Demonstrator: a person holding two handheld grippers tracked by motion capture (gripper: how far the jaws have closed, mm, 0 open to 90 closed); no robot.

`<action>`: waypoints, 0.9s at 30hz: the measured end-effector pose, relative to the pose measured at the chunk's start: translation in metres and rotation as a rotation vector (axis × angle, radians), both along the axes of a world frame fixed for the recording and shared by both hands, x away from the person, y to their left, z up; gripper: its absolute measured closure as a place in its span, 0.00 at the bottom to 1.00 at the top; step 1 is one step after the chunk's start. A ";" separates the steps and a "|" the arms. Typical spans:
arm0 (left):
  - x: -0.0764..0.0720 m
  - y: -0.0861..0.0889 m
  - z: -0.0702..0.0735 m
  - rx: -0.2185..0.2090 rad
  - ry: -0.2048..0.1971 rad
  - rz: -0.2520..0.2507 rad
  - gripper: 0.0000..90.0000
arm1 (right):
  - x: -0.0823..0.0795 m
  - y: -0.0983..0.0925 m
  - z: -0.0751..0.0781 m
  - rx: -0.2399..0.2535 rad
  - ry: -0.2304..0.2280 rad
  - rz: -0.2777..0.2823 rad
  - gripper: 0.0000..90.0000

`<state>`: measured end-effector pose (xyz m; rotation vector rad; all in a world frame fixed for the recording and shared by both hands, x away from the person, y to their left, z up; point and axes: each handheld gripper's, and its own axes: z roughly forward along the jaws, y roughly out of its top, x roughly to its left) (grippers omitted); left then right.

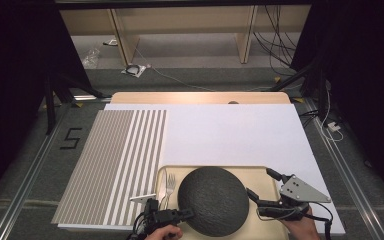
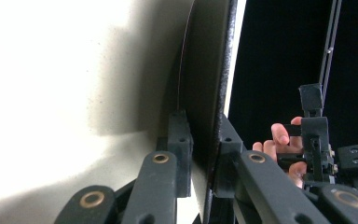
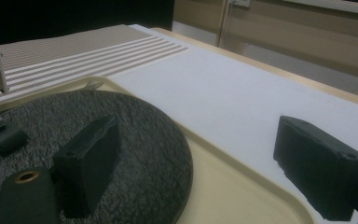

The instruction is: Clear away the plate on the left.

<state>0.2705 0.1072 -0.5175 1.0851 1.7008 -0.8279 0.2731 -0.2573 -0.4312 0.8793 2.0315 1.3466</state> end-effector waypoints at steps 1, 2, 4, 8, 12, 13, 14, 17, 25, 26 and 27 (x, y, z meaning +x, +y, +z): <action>0.000 -0.001 0.000 0.001 0.000 -0.001 0.90 | 0.000 0.000 0.000 0.000 -0.001 0.000 0.18; 0.000 -0.001 0.000 -0.001 0.002 0.000 0.90 | 0.000 0.000 0.000 -0.001 -0.001 0.000 0.18; -0.001 -0.002 0.000 0.000 -0.002 -0.009 0.90 | 0.000 0.000 0.000 0.000 -0.001 0.000 0.18; -0.002 -0.005 -0.001 0.003 -0.006 -0.032 0.90 | 0.000 0.000 0.000 0.004 -0.005 0.002 0.18; -0.003 -0.007 -0.002 0.010 0.007 -0.047 0.91 | 0.000 0.000 0.000 0.003 -0.007 0.003 0.18; -0.003 -0.006 -0.003 0.012 0.012 -0.044 0.91 | 0.000 0.000 0.000 0.004 -0.007 0.003 0.18; -0.003 -0.006 -0.003 0.016 0.015 -0.043 0.92 | 0.000 0.000 0.000 0.003 -0.007 0.003 0.18; -0.003 -0.005 -0.003 0.024 0.015 -0.041 0.93 | 0.000 0.000 0.000 0.003 -0.007 0.004 0.18; -0.003 -0.003 -0.004 0.050 0.018 -0.032 0.93 | 0.000 0.000 0.000 0.002 -0.007 0.006 0.18; -0.002 -0.003 -0.004 0.049 0.019 -0.026 0.93 | 0.000 0.001 0.000 0.001 -0.007 0.006 0.18; -0.002 -0.003 -0.004 0.054 0.016 -0.031 0.92 | 0.000 0.001 0.000 0.003 -0.006 0.006 0.18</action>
